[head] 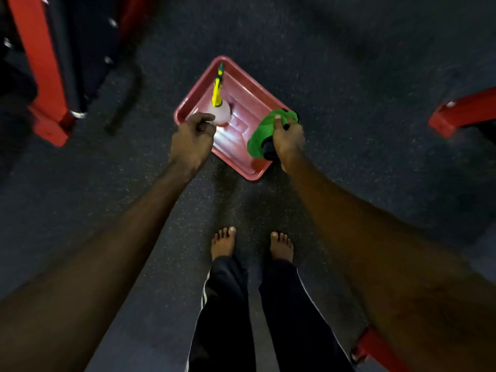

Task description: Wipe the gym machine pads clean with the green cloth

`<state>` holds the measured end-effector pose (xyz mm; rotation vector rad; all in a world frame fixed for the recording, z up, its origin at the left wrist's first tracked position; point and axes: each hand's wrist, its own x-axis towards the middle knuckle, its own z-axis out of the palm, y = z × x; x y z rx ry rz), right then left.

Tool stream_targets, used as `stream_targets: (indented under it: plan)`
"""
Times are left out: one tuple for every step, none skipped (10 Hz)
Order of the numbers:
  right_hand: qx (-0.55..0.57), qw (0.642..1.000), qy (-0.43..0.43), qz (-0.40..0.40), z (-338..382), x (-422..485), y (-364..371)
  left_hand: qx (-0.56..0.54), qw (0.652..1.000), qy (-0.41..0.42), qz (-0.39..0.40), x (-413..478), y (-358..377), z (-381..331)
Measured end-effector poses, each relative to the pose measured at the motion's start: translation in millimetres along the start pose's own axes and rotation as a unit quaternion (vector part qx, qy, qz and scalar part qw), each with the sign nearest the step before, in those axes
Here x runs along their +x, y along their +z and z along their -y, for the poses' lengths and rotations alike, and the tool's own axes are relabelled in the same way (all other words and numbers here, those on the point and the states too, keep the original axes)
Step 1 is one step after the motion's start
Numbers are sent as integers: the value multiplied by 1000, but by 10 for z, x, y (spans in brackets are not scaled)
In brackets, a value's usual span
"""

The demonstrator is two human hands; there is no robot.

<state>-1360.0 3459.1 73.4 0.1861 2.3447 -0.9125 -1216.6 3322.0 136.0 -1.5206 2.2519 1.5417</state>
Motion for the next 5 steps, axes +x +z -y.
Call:
stream_targets:
  plan:
    - [11,1000,10,10,-189,182,278,-3,1000,-1,7,171,221,280]
    - [21,1000,2,15,-352,396,593,-12,1000,-10,20,336,452,566]
    - [36,999,7,25,-434,503,731,-10,1000,-12,22,441,539,695]
    - [67,997,9,33,-520,529,803,-7,1000,-20,16,530,619,750]
    - [69,997,-7,17,-552,488,797,-21,999,-28,23,546,644,737]
